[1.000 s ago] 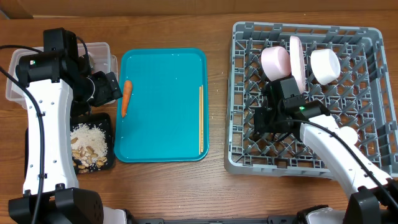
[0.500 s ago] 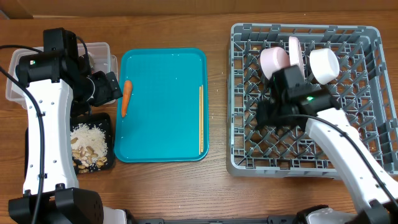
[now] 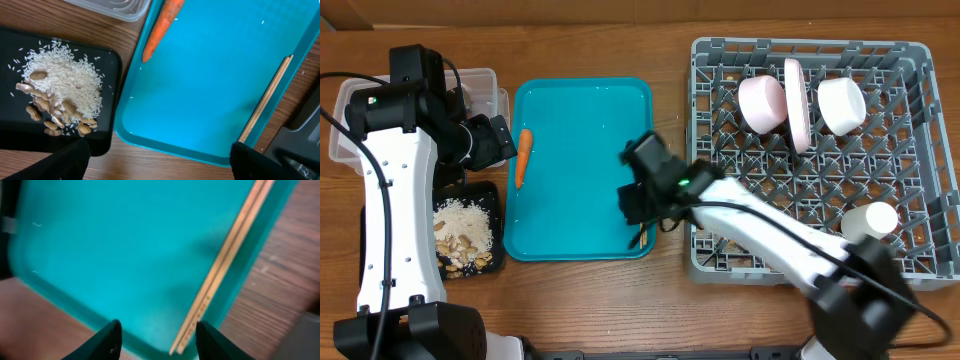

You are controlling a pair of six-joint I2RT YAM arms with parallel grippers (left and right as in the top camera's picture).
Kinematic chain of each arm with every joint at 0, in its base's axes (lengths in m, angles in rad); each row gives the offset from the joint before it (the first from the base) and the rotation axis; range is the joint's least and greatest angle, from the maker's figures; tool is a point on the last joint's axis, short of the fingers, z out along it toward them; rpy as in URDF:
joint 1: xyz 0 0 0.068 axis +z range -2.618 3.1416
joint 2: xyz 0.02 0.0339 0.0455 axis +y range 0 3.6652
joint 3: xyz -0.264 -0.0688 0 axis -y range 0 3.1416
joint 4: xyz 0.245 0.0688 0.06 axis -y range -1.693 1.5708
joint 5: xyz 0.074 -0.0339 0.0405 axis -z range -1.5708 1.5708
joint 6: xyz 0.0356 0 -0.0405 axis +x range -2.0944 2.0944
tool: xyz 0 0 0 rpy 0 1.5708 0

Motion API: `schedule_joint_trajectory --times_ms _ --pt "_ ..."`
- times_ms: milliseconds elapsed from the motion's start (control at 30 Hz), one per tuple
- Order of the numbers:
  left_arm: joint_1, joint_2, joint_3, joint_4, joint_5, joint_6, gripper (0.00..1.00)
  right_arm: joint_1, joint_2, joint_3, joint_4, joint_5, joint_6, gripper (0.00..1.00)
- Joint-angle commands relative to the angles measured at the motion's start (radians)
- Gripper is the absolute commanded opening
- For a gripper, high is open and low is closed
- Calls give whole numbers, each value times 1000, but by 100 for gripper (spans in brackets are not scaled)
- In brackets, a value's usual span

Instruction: Sort waste into correct bins and load items into the dishwasher

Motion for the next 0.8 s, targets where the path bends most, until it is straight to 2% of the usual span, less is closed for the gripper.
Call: schedule_joint_trajectory --times_ms 0,200,767 --pt "-7 0 -5 1 -6 19 91 16 81 5 56 74 78 50" --pt "-7 0 -5 1 -7 20 91 16 155 5 84 98 98 48" --pt "-7 0 -5 0 -7 20 92 18 217 2 86 62 127 46"
